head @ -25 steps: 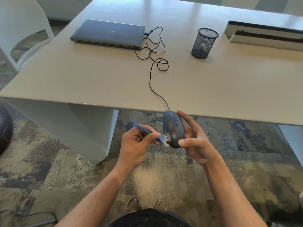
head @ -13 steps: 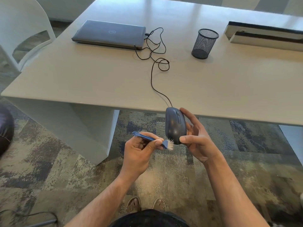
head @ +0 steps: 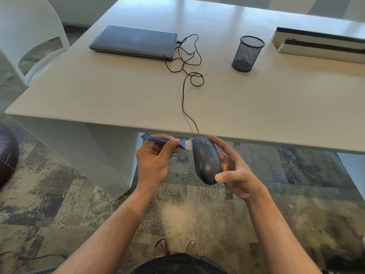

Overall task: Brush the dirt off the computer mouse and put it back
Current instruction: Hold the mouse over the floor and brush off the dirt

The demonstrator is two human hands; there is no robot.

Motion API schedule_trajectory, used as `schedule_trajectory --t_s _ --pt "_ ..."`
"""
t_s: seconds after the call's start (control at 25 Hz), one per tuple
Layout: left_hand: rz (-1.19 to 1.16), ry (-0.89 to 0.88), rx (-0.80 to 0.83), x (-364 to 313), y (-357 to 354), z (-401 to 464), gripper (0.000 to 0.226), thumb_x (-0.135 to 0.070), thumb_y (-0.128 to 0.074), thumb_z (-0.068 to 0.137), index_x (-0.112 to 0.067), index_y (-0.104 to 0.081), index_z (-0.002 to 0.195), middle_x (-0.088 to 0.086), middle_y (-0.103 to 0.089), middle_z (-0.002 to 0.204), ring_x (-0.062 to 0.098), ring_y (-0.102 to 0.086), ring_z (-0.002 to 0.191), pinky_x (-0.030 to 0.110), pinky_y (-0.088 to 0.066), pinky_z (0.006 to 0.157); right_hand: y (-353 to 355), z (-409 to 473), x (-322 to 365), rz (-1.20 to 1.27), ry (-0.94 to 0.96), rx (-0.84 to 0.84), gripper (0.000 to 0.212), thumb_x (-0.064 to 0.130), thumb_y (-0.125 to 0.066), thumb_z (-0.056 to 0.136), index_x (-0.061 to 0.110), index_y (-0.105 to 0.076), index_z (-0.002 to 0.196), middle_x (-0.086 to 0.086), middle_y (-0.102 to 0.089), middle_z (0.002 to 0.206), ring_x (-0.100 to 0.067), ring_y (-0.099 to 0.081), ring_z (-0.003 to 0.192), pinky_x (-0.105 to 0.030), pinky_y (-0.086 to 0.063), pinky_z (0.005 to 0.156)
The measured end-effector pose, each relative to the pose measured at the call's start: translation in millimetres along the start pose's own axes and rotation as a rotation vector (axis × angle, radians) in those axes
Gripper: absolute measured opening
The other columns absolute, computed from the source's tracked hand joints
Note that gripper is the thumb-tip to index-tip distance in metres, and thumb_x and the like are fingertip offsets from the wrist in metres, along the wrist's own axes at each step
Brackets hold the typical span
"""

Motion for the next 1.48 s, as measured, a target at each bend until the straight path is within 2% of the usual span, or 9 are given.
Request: schedule_trajectory --t_s 0.24,0.36,0.48,0.68,0.92,1.04,1.16,1.36,1.48 --pt "0.025 0.034 0.043 7.6 -5.9 -1.8 0.016 -0.022 -0.075 0.078 -0.011 -0.071 0.089 0.002 -0.077 0.078 0.016 -0.073 0.07 0.025 -0.059 0.07 1.9 -1.5 -0.3 0.007 -0.01 -0.011 0.102 -0.006 -0.08 0.062 0.02 -0.043 0.152 -0.022 -0.051 0.148 -0.038 -0.065 0.114 -0.048 -0.057 0.093" --pt "0.008 0.028 0.119 6.8 -12.5 -10.2 0.006 -0.017 -0.074 0.08 -0.017 -0.073 0.086 0.003 -0.077 0.08 0.016 -0.073 0.069 0.023 -0.059 0.068 4.8 -1.6 0.0 0.004 -0.009 -0.037 0.102 -0.005 -0.081 0.06 0.02 -0.044 0.152 -0.023 -0.053 0.146 -0.038 -0.067 0.107 -0.047 -0.058 0.091" --pt "0.004 0.04 0.17 6.9 -16.6 -16.9 0.006 -0.02 -0.076 0.08 -0.022 -0.075 0.085 0.006 -0.077 0.083 0.019 -0.074 0.071 0.024 -0.06 0.069 7.2 -1.6 1.0 -0.001 -0.001 -0.051 0.1 -0.005 -0.081 0.06 0.021 -0.047 0.15 -0.022 -0.056 0.143 -0.036 -0.069 0.102 -0.045 -0.06 0.087" --pt "-0.006 0.072 0.207 10.1 -19.5 -25.7 0.018 -0.035 -0.081 0.077 -0.021 -0.076 0.087 0.007 -0.077 0.083 0.021 -0.074 0.071 0.027 -0.06 0.069 11.7 -2.2 4.4 -0.01 0.028 -0.091 0.099 -0.006 -0.079 0.056 0.02 -0.051 0.147 -0.024 -0.054 0.144 -0.033 -0.069 0.106 -0.038 -0.06 0.083" --pt "-0.016 0.084 0.253 13.2 -25.9 -36.5 0.013 -0.032 -0.079 0.079 -0.022 -0.076 0.088 0.005 -0.077 0.084 0.018 -0.074 0.07 0.024 -0.06 0.069 18.5 -2.2 8.3 -0.001 0.051 -0.12 0.097 -0.005 -0.079 0.056 0.022 -0.053 0.146 -0.023 -0.052 0.146 -0.032 -0.068 0.108 -0.037 -0.06 0.082" --pt "-0.013 0.09 0.248 15.2 -27.4 -40.4 0.006 -0.021 -0.076 0.081 -0.022 -0.077 0.087 0.004 -0.078 0.083 0.017 -0.074 0.071 0.025 -0.06 0.069 21.3 -2.7 8.5 0.011 0.057 -0.132 0.097 -0.005 -0.079 0.056 0.022 -0.053 0.146 -0.022 -0.05 0.149 -0.031 -0.067 0.112 -0.036 -0.06 0.083" --pt "-0.034 0.085 0.217 14.8 -23.5 -40.3 0.01 -0.011 -0.073 0.081 -0.018 -0.077 0.086 0.007 -0.077 0.083 0.018 -0.074 0.07 0.025 -0.06 0.069 23.3 -3.8 8.1 0.012 0.065 -0.136 0.096 -0.005 -0.08 0.057 0.022 -0.054 0.145 -0.019 -0.055 0.145 -0.029 -0.067 0.114 -0.035 -0.06 0.082" --pt "-0.089 0.108 0.238 7.2 -18.9 -36.7 0.013 -0.031 -0.081 0.077 -0.023 -0.078 0.086 0.008 -0.078 0.084 0.018 -0.073 0.07 0.025 -0.06 0.068 23.7 -4.1 6.9 0.02 0.062 -0.134 0.097 -0.005 -0.079 0.057 0.02 -0.051 0.147 -0.016 -0.06 0.141 -0.029 -0.067 0.115 -0.035 -0.059 0.083" --pt "-0.068 0.104 0.218 8.2 -20.8 -30.9 0.009 -0.026 -0.078 0.078 -0.022 -0.078 0.085 0.008 -0.078 0.082 0.018 -0.073 0.068 0.025 -0.059 0.068 15.4 -0.8 5.0 0.021 0.042 -0.085 0.098 -0.006 -0.079 0.058 0.02 -0.051 0.148 -0.019 -0.055 0.144 -0.032 -0.066 0.115 -0.037 -0.06 0.084"
Point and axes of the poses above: each hand's wrist, its own z-axis towards the middle knuckle, its own y-axis out of the back of the hand, x = y × z, the point moved 6 cm from there along z, towards the middle knuckle
